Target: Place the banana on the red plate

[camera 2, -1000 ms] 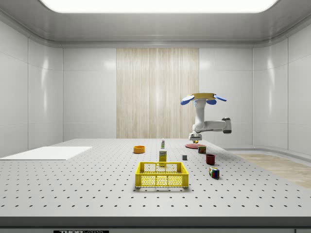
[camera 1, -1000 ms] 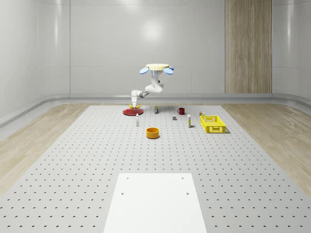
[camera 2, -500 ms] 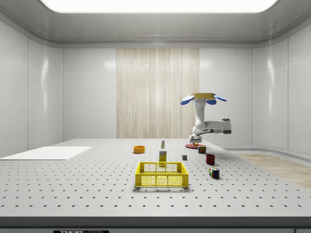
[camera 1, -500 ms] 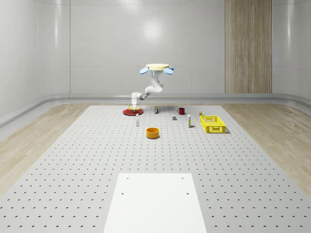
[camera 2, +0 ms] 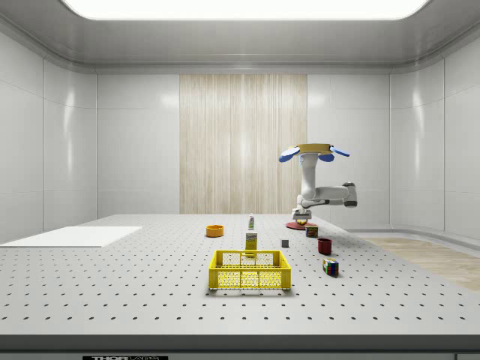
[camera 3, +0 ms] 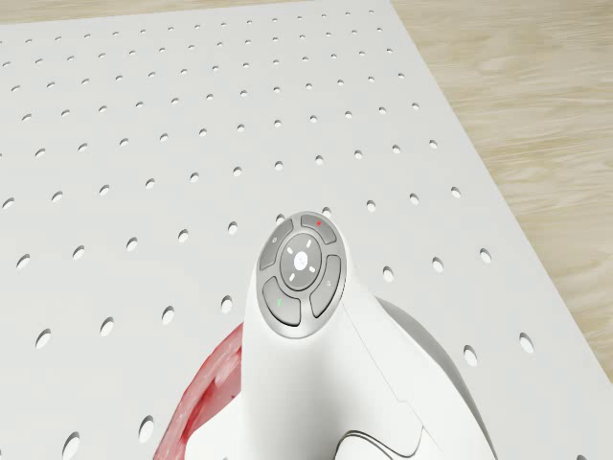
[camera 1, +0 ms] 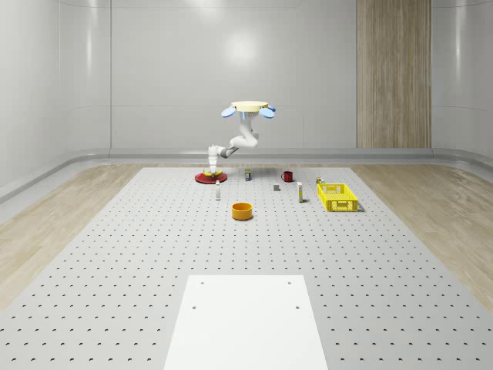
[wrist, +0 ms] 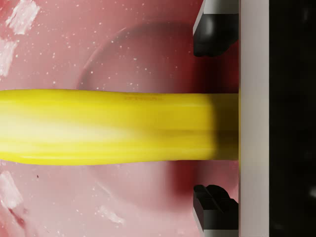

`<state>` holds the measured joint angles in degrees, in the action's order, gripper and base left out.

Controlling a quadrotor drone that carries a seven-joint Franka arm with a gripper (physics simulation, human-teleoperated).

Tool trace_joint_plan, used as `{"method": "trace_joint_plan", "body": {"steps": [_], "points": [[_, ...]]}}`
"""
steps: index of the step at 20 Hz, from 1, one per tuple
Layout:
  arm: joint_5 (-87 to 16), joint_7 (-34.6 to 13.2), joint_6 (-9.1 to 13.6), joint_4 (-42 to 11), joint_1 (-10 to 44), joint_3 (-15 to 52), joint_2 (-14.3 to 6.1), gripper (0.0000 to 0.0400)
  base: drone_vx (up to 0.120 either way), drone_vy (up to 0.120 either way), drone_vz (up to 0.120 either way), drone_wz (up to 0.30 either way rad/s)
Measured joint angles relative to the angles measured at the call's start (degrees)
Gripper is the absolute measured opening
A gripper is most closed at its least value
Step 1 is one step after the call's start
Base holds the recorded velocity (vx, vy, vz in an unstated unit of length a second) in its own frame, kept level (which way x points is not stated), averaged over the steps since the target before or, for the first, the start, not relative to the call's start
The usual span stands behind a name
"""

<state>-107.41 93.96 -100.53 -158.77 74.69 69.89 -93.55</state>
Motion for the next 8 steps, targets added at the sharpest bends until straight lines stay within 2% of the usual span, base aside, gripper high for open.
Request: {"method": "trace_joint_plan", "body": {"steps": [8], "points": [[1.55,0.33,0.87,-0.64,-0.61,1.82,0.05,0.0398,0.000,0.000,0.000,0.000]]}}
